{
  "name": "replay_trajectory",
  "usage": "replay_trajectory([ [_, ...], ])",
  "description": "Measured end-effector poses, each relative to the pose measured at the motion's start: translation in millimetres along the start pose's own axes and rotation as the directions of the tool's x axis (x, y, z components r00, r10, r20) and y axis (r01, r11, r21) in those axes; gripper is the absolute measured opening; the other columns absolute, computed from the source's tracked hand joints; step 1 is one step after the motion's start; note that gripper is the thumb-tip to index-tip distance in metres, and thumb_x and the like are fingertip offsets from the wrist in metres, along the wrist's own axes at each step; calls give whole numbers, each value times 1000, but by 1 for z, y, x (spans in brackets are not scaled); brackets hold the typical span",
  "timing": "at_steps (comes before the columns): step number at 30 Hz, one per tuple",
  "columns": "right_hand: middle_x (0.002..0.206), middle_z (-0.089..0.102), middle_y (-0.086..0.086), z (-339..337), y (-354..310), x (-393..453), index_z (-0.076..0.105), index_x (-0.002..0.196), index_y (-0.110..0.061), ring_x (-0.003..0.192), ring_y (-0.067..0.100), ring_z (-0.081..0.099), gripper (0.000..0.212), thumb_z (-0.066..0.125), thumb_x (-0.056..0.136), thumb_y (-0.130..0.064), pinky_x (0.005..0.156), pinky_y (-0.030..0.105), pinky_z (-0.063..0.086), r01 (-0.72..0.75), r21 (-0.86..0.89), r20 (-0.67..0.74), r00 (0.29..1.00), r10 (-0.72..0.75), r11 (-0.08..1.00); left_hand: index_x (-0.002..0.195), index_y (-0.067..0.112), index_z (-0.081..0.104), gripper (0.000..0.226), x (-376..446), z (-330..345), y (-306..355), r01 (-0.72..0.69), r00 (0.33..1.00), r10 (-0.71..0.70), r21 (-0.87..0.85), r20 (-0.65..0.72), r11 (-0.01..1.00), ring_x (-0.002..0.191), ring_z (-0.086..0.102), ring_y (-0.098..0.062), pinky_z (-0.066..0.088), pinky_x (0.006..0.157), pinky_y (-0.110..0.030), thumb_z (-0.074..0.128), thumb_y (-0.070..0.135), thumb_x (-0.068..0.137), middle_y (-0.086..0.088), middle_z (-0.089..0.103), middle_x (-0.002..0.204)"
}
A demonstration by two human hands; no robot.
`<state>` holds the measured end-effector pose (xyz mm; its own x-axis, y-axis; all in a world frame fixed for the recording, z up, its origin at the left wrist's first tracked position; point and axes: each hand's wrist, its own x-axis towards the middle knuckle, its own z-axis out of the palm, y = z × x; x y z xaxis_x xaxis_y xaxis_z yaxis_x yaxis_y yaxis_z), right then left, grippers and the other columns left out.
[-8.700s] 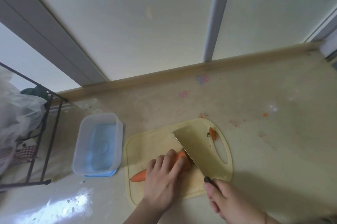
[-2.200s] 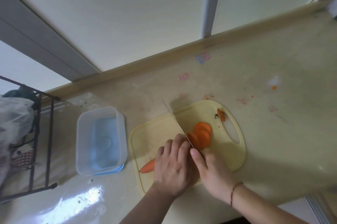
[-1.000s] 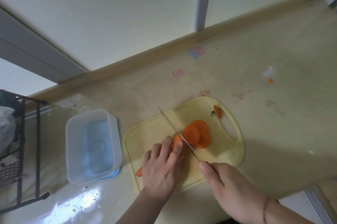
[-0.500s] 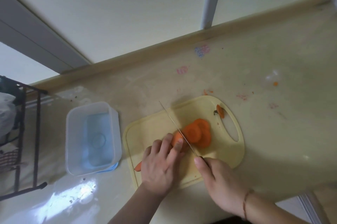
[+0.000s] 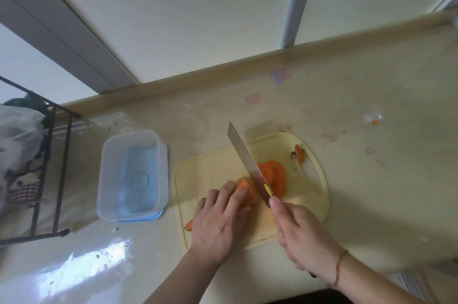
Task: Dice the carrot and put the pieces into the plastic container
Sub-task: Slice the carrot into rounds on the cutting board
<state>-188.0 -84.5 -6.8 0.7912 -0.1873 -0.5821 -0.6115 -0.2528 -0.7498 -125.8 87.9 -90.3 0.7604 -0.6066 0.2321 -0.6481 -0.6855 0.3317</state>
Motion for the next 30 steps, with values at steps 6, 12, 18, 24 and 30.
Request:
replay_trajectory([
  [6,43,33,-5,-14,2,-41,40,67,-13,37,6,29,54,31,80,-64,37,15,23,3,-36,47,999,-1,999,124,24,50,35,-17,1,9,2,999,-4,34,43,999,83,61,-30,54,63,-39,60,35,92,-3,56,125],
  [12,48,25,-2,-21,-3,-21,36,69,-14,36,11,16,49,36,91,-58,39,12,14,-209,225,188,968,168,952,125,24,49,35,-17,3,7,25,999,-26,35,24,999,82,60,-31,52,64,-38,60,35,94,-3,55,126],
  [18,52,19,-1,-40,1,37,40,61,-20,37,8,10,57,35,86,-71,38,10,15,-507,466,471,836,282,725,126,25,48,41,-18,3,10,51,999,-51,15,16,999,83,58,-30,49,64,-36,69,33,91,-1,52,126],
  [24,51,19,-2,-63,-11,47,40,61,-19,34,7,11,58,33,87,-71,38,9,16,-473,580,452,864,222,664,128,27,49,49,-20,2,11,59,998,-60,19,34,998,85,59,-30,51,67,-37,76,31,87,-2,53,127],
  [30,48,29,1,-51,-20,-16,39,66,-14,36,12,20,49,37,89,-57,39,16,17,-183,214,228,964,133,960,129,30,47,60,-21,5,9,43,996,-46,39,83,998,83,58,-31,50,66,-37,83,29,81,-5,55,127],
])
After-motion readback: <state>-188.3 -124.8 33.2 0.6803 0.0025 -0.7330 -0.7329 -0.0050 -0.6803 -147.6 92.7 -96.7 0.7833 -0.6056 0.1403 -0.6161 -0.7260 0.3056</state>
